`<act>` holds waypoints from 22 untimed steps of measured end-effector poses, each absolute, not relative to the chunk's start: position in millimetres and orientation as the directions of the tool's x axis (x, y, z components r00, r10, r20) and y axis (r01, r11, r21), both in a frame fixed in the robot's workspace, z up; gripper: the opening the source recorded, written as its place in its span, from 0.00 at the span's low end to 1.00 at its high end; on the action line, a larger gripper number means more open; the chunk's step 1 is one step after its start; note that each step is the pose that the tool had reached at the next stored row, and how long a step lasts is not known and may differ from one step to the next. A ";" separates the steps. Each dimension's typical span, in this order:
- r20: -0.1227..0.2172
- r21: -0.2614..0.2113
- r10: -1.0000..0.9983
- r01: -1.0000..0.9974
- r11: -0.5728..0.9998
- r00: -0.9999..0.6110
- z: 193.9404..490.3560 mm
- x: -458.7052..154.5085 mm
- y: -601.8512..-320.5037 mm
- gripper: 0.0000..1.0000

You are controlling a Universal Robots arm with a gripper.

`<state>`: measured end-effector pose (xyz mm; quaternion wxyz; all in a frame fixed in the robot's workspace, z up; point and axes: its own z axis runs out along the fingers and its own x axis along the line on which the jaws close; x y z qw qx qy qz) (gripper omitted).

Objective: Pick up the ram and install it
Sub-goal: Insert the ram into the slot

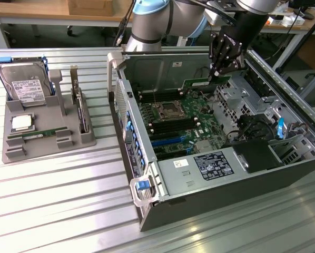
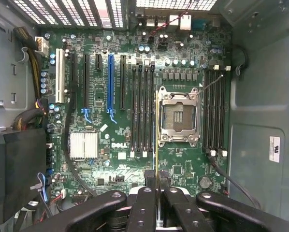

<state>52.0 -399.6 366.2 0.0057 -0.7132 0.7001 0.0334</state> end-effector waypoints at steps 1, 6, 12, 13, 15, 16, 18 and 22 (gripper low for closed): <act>-0.056 0.039 -0.998 -0.999 -0.020 0.017 365.6 52.0 -399.6 0.13; -0.056 0.039 -0.998 -0.999 -0.020 0.017 361.6 52.0 -399.6 0.13; -0.056 0.039 -0.998 -0.999 -0.020 0.017 356.4 52.0 -399.6 0.13; -0.056 0.039 -0.998 -0.999 -0.020 0.017 355.7 52.0 -399.6 0.13; -0.056 0.039 -0.998 -0.999 -0.020 0.017 354.4 52.0 -399.6 0.13; -0.056 0.039 -0.998 -0.999 -0.020 0.017 353.5 52.1 -399.6 0.13; -0.056 0.039 -0.998 -0.999 -0.020 0.017 352.7 52.0 -399.6 0.13; -0.056 0.039 -0.998 -0.999 -0.020 0.017 349.7 52.0 -399.6 0.13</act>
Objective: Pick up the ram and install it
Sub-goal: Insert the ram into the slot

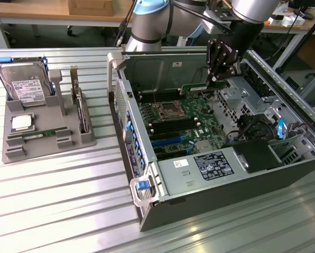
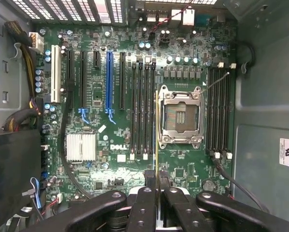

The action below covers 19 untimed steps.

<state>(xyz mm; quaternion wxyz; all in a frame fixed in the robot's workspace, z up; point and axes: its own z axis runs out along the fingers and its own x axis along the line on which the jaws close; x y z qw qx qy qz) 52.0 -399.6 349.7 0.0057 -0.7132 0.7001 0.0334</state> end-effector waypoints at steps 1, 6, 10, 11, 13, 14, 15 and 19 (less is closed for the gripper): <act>-0.056 0.039 -0.998 -0.999 -0.020 0.017 349.1 52.0 -399.6 0.13; -0.056 0.039 -0.998 -0.999 -0.020 0.017 347.1 52.0 -399.6 0.13; -0.056 0.039 -0.998 -0.999 -0.020 0.017 344.4 52.0 -399.6 0.13; -0.056 0.039 -0.998 -0.999 -0.020 0.017 343.8 52.0 -399.6 0.13; -0.056 0.039 -0.998 -0.999 -0.020 0.017 342.8 52.0 -399.6 0.13; -0.056 0.039 -0.998 -0.999 -0.020 0.017 342.4 52.0 -399.6 0.13; -0.056 0.039 -0.998 -0.999 -0.020 0.017 342.1 52.0 -399.6 0.13; -0.056 0.039 -0.998 -0.999 -0.020 0.017 339.9 52.0 -399.6 0.13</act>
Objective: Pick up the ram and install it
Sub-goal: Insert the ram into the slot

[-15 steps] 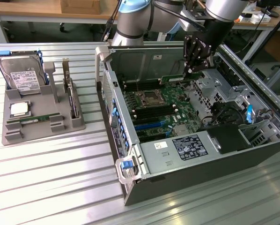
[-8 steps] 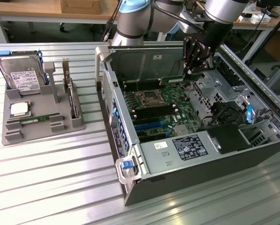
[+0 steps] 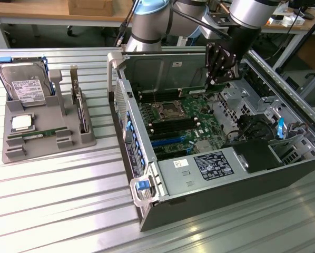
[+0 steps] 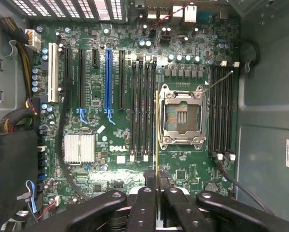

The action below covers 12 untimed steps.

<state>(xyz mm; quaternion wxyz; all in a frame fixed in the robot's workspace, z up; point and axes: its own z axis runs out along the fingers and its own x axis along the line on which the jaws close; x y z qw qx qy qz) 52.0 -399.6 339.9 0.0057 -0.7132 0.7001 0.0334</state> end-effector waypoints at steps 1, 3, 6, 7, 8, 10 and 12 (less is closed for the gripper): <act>-0.056 0.039 -0.998 -0.999 -0.020 0.017 339.7 52.0 -399.6 0.13; -0.056 0.039 -0.998 -0.999 -0.020 0.017 338.7 52.0 -399.6 0.13; -0.056 0.039 -0.998 -0.999 -0.020 0.017 337.8 52.0 -399.6 0.13; -0.056 0.039 -0.998 -0.999 -0.020 0.017 337.1 52.0 -399.6 0.13; -0.056 0.039 -0.998 -0.999 -0.020 0.017 336.7 52.0 -399.6 0.13; -0.056 0.039 -0.998 -0.999 -0.020 0.017 335.2 52.0 -399.6 0.13; -0.056 0.039 -0.998 -0.999 -0.020 0.017 333.6 52.0 -399.6 0.13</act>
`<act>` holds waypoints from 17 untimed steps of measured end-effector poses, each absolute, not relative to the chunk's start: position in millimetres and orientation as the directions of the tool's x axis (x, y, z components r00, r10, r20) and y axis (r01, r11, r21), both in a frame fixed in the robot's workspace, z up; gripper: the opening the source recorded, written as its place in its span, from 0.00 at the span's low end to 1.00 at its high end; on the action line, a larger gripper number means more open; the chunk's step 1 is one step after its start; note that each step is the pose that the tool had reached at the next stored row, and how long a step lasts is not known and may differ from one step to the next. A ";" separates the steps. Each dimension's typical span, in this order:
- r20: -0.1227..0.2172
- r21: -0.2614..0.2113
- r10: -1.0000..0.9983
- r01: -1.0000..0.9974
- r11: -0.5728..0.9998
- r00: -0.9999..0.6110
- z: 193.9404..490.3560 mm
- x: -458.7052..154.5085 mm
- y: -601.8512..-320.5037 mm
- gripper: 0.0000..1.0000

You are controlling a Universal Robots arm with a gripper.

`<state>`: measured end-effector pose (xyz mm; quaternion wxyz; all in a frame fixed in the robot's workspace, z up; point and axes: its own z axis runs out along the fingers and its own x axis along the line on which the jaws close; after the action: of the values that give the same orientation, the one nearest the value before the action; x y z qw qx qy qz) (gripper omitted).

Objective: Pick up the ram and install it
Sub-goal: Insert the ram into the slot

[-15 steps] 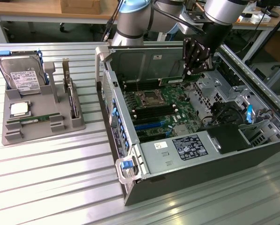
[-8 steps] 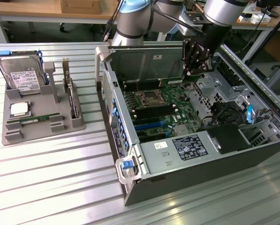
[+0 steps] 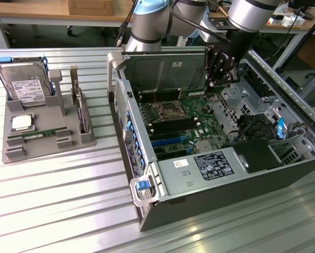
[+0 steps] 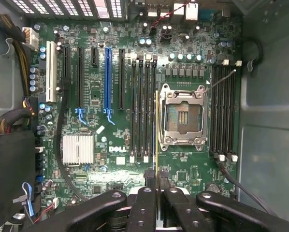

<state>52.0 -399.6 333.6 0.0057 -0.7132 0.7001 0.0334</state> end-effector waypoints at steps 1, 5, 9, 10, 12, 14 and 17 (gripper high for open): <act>-0.056 0.039 -0.998 -0.999 -0.020 0.017 333.0 52.0 -399.6 0.13; -0.056 0.039 -0.998 -0.999 -0.020 0.017 330.0 52.0 -399.6 0.13; -0.056 0.039 -0.998 -0.999 -0.020 0.017 327.6 52.0 -399.6 0.13; -0.056 0.039 -0.998 -0.999 -0.020 0.017 327.2 52.0 -399.6 0.13; -0.056 0.039 -0.998 -0.999 -0.020 0.017 325.5 52.0 -399.6 0.13; -0.056 0.039 -0.998 -0.999 -0.020 0.017 324.3 52.0 -399.6 0.13; -0.056 0.039 -0.998 -0.999 -0.020 0.017 321.8 52.0 -399.6 0.13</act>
<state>52.0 -399.6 321.8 0.0057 -0.7132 0.7001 0.0335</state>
